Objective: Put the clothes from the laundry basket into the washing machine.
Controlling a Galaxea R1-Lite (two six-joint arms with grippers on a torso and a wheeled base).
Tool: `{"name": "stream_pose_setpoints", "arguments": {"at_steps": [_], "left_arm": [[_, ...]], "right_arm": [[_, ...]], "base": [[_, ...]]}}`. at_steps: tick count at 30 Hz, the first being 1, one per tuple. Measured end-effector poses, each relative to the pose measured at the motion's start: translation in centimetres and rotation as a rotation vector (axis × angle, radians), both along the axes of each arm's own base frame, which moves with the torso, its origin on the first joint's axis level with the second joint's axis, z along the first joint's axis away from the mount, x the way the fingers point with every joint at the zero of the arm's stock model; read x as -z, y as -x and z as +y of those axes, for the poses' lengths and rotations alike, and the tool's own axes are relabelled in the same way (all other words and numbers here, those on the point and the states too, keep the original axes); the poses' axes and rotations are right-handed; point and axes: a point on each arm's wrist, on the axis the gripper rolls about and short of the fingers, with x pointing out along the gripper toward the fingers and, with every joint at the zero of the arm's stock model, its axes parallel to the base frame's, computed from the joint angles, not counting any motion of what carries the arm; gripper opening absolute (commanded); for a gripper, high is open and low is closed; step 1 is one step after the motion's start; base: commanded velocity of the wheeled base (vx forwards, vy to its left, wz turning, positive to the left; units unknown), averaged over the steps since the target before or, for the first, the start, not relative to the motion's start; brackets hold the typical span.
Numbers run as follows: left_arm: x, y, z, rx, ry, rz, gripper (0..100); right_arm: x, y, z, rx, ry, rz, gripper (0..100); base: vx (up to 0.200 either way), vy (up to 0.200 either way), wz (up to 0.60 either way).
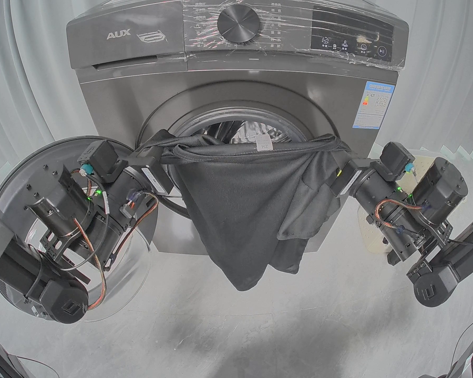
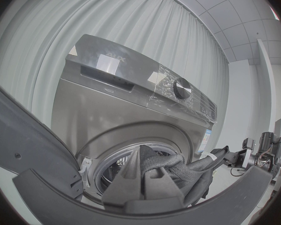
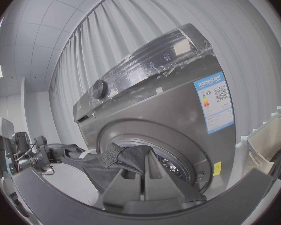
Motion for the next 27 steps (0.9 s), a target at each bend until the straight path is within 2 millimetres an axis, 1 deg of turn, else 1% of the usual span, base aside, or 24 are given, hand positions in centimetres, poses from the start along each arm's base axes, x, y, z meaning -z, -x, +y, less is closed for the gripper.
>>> {"name": "stream_pose_setpoints", "arguments": {"at_steps": [5,8,19,27], "left_arm": [[-0.3,0.1,0.2,-0.013,0.01,-0.007,0],[-0.4,0.0,0.4,-0.02,0.012,-0.011,0],[-0.9,-0.4,1.2,-0.051,0.019,-0.026,0],[-0.9,-0.4,1.3,-0.054,0.02,-0.028,0]], "right_arm": [[-1.3,0.1,0.5,-0.006,-0.039,-0.037,0],[-1.5,0.1,0.6,-0.008,-0.047,-0.045,0],[-1.3,0.1,0.7,-0.008,-0.044,-0.039,0],[-1.1,0.4,0.9,-0.018,-0.037,-0.029,0]], "base": [[0.0,0.0,0.0],[0.0,0.0,0.0],[0.0,0.0,0.0],[0.0,0.0,0.0]]}}
